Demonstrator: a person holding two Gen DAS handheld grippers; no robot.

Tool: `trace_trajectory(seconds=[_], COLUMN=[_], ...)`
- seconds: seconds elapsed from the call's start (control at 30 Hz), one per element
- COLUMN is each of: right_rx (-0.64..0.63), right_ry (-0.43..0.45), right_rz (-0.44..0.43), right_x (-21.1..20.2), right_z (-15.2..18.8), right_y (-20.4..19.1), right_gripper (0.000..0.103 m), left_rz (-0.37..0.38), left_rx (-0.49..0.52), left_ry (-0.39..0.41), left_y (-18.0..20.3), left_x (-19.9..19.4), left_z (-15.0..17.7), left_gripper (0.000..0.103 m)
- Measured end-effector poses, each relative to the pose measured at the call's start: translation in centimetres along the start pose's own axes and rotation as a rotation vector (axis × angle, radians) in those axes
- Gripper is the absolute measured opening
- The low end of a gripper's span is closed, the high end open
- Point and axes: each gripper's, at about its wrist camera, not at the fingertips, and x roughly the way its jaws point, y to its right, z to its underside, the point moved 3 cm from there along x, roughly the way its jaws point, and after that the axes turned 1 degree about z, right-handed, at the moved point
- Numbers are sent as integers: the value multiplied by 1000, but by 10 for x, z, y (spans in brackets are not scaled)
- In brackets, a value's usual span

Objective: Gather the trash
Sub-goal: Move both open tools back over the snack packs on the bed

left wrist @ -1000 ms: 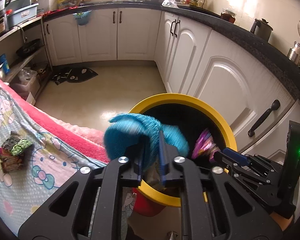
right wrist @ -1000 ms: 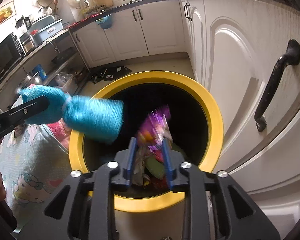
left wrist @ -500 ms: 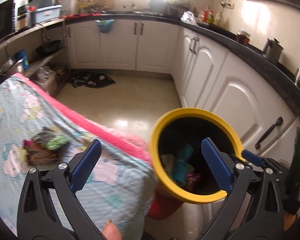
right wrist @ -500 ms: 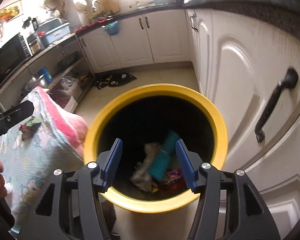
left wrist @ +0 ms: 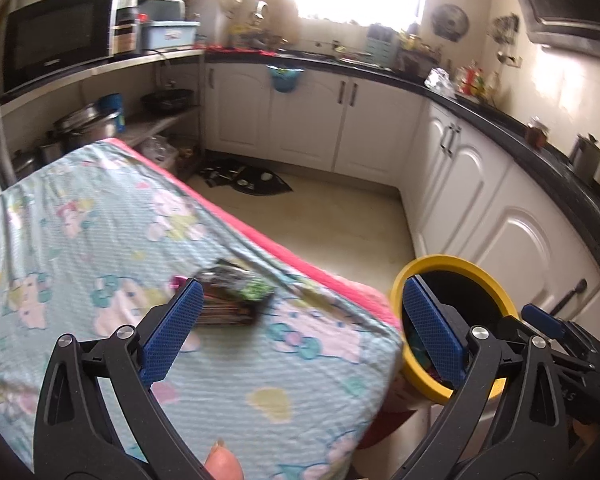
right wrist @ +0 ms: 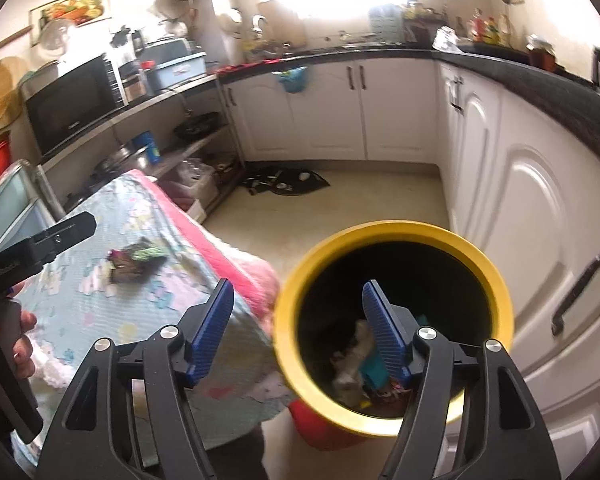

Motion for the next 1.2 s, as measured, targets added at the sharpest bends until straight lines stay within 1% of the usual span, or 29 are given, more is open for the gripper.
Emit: trace_trajectory(seconds=[0.2,0.33,0.47,0.63,0.83,1.03,1.2], right_rx=[-67,-118,-161,-230,-316,-405,-436], right_ry=[7,1,-13,-27,-65,-108,-139], right_rz=[-67,-104,-143,-163,-180,-198,-205], right_x=[6,14,24,40,67,95,114], right_z=[-13,-18,-22,-27,-28,-22,-21], right_y=[-39,-64,-88,-116,-146,-174,-188], right_gripper=[64,64,64,64,64,64,63], left_rz=[-49,-83,-113,-135,-147,-147,-133], left_rx=[-59,-96,-132,-170,-185,-191,-192], left_ry=[27,25,10,-24,-51,-72,-92], left_y=[-38,-65,-90,-119,-136,-145,-148], left_x=[-17,-22,-23,-19,-14,-8,-1], left_z=[0,2,5,12,18,20,19], left_gripper=[92,92,92,92,92,92,92])
